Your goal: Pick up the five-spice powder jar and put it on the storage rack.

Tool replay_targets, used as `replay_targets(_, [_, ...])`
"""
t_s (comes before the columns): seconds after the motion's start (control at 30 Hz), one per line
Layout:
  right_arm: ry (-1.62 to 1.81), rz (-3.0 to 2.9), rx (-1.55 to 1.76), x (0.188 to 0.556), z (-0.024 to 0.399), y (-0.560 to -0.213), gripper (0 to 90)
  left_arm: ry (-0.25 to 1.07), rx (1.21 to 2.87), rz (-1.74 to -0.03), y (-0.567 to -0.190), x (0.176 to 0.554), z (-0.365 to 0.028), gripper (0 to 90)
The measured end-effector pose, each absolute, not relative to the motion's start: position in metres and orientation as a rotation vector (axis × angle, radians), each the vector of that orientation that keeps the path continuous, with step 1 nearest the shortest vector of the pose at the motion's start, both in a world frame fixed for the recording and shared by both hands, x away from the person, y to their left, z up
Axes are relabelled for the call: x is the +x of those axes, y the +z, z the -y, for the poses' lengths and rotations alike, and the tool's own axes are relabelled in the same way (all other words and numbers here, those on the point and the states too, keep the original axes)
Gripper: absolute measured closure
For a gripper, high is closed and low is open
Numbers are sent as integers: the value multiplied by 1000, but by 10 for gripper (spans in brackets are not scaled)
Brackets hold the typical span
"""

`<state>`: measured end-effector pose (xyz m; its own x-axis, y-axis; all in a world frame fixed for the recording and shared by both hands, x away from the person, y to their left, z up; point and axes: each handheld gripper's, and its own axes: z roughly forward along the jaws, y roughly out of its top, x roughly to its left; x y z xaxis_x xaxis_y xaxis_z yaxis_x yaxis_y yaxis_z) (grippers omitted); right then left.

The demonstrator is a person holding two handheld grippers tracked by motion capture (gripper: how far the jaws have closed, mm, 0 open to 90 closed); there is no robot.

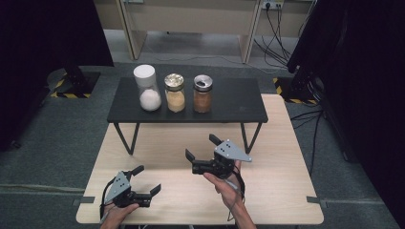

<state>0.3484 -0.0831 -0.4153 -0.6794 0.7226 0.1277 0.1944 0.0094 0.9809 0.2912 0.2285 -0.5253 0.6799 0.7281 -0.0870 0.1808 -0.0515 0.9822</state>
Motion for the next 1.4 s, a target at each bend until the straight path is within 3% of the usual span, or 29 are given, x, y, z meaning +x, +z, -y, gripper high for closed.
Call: replay_targets(1.4, [1647, -1958, 943, 334, 89, -458, 20, 524, 1592, -756, -524, 291, -228, 22])
